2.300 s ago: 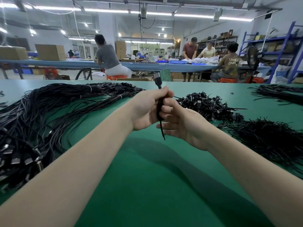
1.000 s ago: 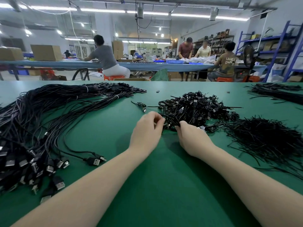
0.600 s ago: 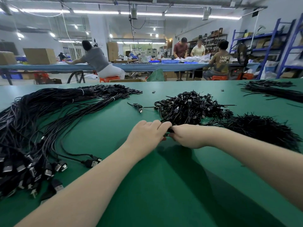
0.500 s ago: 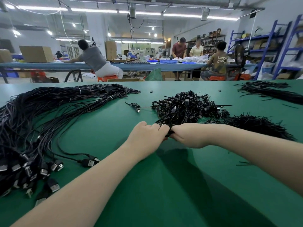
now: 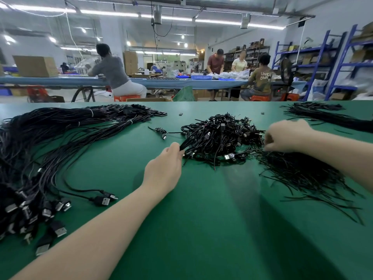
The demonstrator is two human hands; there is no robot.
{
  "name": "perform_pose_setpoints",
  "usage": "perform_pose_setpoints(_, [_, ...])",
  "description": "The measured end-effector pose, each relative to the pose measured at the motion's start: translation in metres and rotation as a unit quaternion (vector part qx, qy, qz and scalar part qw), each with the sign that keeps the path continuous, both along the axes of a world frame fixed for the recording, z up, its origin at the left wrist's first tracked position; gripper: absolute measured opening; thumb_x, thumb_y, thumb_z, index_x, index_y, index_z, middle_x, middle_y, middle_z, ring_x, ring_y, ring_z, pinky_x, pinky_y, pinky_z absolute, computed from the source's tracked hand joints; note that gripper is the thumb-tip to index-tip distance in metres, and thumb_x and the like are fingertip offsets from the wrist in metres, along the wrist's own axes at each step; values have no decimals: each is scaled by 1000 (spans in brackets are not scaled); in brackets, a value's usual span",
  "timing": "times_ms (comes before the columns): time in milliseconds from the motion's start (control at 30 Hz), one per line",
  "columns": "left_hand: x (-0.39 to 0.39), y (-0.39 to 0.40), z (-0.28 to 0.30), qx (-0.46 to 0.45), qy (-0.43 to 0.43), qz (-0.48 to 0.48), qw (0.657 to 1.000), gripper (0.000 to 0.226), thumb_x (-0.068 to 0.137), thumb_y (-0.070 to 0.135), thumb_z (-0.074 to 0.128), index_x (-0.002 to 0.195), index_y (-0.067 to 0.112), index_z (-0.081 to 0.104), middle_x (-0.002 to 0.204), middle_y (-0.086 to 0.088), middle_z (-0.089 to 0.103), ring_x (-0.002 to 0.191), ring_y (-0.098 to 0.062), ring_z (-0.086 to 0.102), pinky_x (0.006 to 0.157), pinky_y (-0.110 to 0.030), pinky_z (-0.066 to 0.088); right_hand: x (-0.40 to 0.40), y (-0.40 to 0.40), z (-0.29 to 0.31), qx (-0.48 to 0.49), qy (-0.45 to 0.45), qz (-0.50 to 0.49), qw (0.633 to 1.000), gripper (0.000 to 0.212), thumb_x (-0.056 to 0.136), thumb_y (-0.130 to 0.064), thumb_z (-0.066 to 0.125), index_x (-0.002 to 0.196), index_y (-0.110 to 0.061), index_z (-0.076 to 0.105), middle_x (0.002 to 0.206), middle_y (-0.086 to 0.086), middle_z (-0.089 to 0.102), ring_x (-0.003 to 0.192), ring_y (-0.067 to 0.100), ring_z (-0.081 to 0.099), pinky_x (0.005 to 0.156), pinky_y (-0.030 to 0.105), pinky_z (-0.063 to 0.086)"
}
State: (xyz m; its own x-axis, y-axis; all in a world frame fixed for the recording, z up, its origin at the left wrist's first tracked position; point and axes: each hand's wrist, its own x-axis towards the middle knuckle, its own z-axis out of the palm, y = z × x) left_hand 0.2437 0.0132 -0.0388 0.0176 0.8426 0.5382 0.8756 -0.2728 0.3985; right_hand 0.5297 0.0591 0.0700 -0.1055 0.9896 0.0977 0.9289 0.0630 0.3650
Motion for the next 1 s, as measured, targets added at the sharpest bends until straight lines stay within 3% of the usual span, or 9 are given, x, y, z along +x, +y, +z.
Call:
perform_pose_setpoints(167, [-1,-1,2,24,-45,2,999,24,102,32,28,87,16,35,92,1,45,74,-27,48,63,-39,40,14,2,-40,23,55,-9,998,33,81,-61,63,80,-29,69,75,-13,63,77,13,60,74,29,35])
perform_pose_setpoints(233, [0,-1,2,19,-61,-7,998,25,103,31,29,84,15,36,89,1,45,76,-27,47,64,-40,39,12,3,-48,28,71,-34,996,36,80,-58,65,74,-23,66,68,-9,60,71,16,58,75,31,34])
perform_pose_setpoints(533, [-1,-1,4,-68,-101,-61,991,33,104,33,27,75,17,28,68,0,39,62,-22,35,60,-37,31,5,16,-44,-22,135,-83,987,20,84,-30,65,95,-15,73,91,-1,71,86,20,64,74,33,51])
perform_pose_setpoints(633, [0,0,6,-84,-112,-62,988,35,104,34,27,73,17,26,64,0,38,58,-22,32,58,-37,30,8,16,-37,-13,215,-65,974,18,82,-32,71,91,-17,77,76,-5,67,72,14,60,61,23,47])
perform_pose_setpoints(767, [0,1,6,-91,-132,-53,986,38,103,36,26,72,16,28,64,-1,39,58,-22,33,58,-36,30,15,17,-35,51,282,-48,957,19,82,-33,73,89,-15,78,63,-9,59,61,7,52,51,21,39])
perform_pose_setpoints(867, [0,1,5,-95,-143,-52,984,38,103,37,26,72,15,29,65,-1,41,59,-22,35,59,-36,31,12,15,-35,140,367,-9,920,21,85,-28,71,91,-10,77,76,4,70,60,6,51,60,22,41])
perform_pose_setpoints(933, [0,2,5,-99,-158,-55,981,38,102,37,27,73,14,31,66,-2,42,59,-22,35,59,-36,32,0,5,-31,200,457,50,865,18,85,-27,71,91,-11,76,74,1,71,61,4,56,57,22,47])
perform_pose_setpoints(1000, [-2,3,4,-105,-177,-59,977,38,102,38,27,75,12,34,68,-5,45,61,-23,36,61,-36,35,-22,-9,-27,186,541,114,812,7,84,-23,71,89,-18,73,73,-3,71,64,6,64,60,16,54])
